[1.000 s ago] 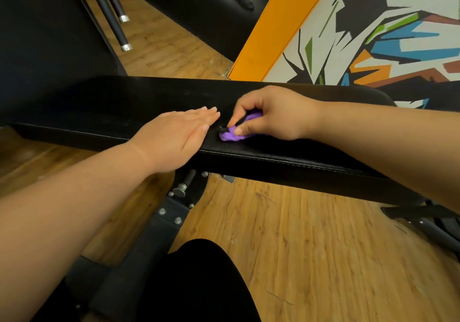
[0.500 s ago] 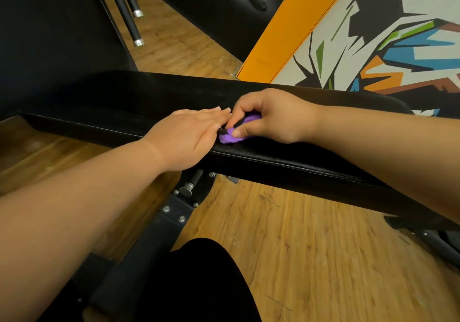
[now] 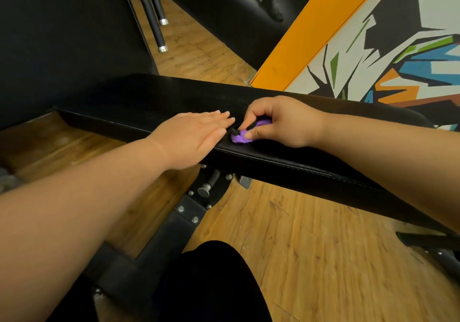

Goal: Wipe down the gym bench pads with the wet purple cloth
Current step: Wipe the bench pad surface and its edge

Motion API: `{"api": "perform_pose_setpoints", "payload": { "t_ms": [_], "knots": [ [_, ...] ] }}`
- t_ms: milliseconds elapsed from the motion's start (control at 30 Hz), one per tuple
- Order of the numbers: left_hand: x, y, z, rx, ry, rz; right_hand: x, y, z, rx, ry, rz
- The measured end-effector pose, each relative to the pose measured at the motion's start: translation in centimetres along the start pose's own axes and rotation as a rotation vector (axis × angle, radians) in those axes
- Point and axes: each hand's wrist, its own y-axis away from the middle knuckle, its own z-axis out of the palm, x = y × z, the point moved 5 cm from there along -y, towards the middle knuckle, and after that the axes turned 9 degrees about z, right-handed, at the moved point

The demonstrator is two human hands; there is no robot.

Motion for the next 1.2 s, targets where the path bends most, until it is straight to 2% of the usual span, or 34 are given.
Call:
{"api": "perform_pose_setpoints", "payload": {
  "t_ms": [267,500,733,1000,1200],
  "knots": [
    [-1.9,0.2,0.1,0.021,0.012,-0.003,-0.1,2.3,0.0,-0.1,0.004,-0.065],
    [-2.9,0.4,0.1,0.032,-0.006,-0.038,-1.3,-3.3,1.0,0.024,0.055,-0.018],
    [-3.4,0.4,0.3,0.07,0.03,-0.01,-1.1,1.1,1.1,-0.109,-0.012,-0.089],
    [-3.9,0.4,0.1,0.015,0.061,-0.015,-1.2,-4.1,1.4,0.046,0.059,-0.056],
    [-4.3,0.4,0.0,0.041,0.018,0.033,-1.2,-0.1,1.4,-0.103,-0.019,-0.135]
  ]
}}
